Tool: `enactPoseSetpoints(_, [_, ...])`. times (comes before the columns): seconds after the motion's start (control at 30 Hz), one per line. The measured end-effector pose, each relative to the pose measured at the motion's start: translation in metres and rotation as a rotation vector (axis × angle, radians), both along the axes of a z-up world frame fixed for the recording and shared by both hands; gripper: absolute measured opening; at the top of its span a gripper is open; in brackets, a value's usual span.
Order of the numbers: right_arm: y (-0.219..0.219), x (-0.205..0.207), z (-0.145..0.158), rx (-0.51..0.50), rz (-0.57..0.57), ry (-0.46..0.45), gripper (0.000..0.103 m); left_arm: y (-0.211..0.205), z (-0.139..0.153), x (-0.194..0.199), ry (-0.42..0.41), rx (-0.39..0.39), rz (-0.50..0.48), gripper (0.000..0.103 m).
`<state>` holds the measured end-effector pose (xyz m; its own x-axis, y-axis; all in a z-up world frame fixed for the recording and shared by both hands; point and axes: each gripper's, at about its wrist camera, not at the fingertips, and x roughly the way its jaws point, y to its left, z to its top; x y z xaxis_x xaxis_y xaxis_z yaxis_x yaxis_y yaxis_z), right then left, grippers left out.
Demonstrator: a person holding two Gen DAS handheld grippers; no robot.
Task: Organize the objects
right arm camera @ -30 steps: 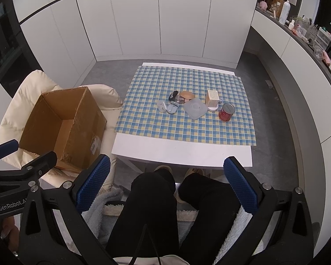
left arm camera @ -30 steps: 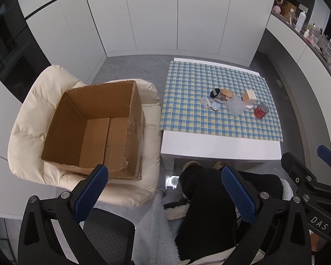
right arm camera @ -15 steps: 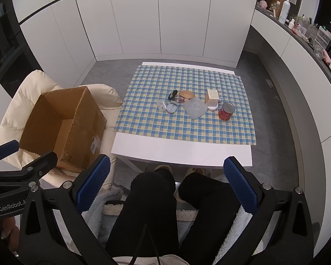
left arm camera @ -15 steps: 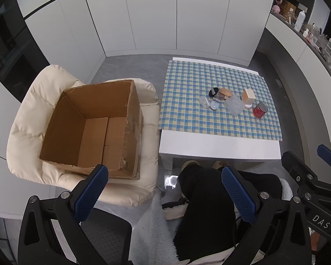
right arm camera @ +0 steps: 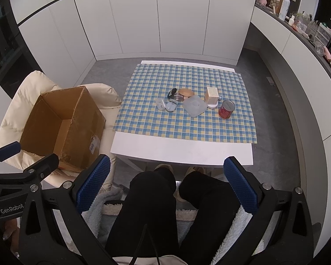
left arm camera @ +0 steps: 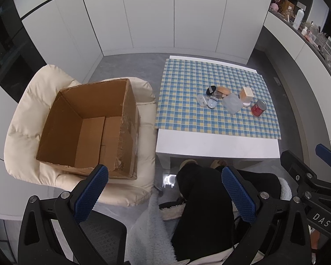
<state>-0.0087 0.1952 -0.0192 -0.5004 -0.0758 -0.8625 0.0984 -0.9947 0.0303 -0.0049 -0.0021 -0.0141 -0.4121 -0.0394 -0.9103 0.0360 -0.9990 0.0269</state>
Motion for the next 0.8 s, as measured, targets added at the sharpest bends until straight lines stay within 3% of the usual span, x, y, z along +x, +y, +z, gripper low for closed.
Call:
enactPoseSetpoints(0.57, [0.03,-0.01,-0.011,-0.031,-0.021,-0.011,0.103,0.028,-0.009,-0.009,-0.015,-0.005,-0.014,0.103])
enactPoseSetpoints(0.8, [0.053,-0.013,-0.011,0.0,-0.072,0.026,0.103,0.049,-0.014,-0.016,-0.016,0.006,-0.031,0.103])
